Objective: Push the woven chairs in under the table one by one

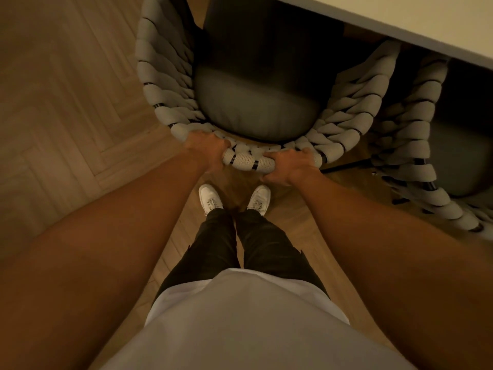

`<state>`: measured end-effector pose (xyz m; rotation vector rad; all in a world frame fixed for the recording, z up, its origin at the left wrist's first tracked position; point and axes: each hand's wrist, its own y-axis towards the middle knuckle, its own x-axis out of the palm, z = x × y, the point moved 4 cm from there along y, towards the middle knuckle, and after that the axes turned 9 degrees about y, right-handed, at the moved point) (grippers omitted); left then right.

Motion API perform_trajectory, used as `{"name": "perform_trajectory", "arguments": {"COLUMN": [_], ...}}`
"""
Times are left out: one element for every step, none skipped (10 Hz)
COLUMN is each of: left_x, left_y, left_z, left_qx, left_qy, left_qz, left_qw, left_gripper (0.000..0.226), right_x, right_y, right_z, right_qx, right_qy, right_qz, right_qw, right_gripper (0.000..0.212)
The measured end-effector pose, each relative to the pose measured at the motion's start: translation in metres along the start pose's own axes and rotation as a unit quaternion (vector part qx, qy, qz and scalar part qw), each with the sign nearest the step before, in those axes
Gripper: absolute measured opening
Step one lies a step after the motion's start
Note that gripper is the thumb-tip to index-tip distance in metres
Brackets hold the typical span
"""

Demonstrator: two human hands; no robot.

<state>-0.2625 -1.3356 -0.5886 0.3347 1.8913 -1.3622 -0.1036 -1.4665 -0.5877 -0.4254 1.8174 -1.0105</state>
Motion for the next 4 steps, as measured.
{"name": "perform_trajectory", "arguments": {"left_x": [-0.008,-0.016,-0.020,-0.021], "left_y": [-0.012,-0.029,-0.046,-0.058], "left_z": [0.001,-0.001,-0.014,-0.029], "left_qx": [-0.001,0.002,-0.014,-0.008], "left_qy": [-0.011,-0.051,-0.117,-0.090], "left_qz": [0.009,-0.004,0.013,0.033], "left_qw": [1.000,0.999,0.993,0.995], "left_gripper": [0.065,0.064,0.061,0.061], "right_x": [-0.001,-0.004,-0.014,-0.020], "right_y": [-0.007,-0.018,-0.031,-0.036], "right_z": [-0.003,-0.006,-0.012,-0.028], "right_qx": [0.000,0.001,0.009,0.002], "right_qy": [0.008,-0.006,0.031,0.103], "right_qz": [-0.013,-0.032,-0.034,-0.053], "right_qw": [1.000,0.999,0.999,0.993], "right_gripper": [0.085,0.093,0.096,0.091]}}
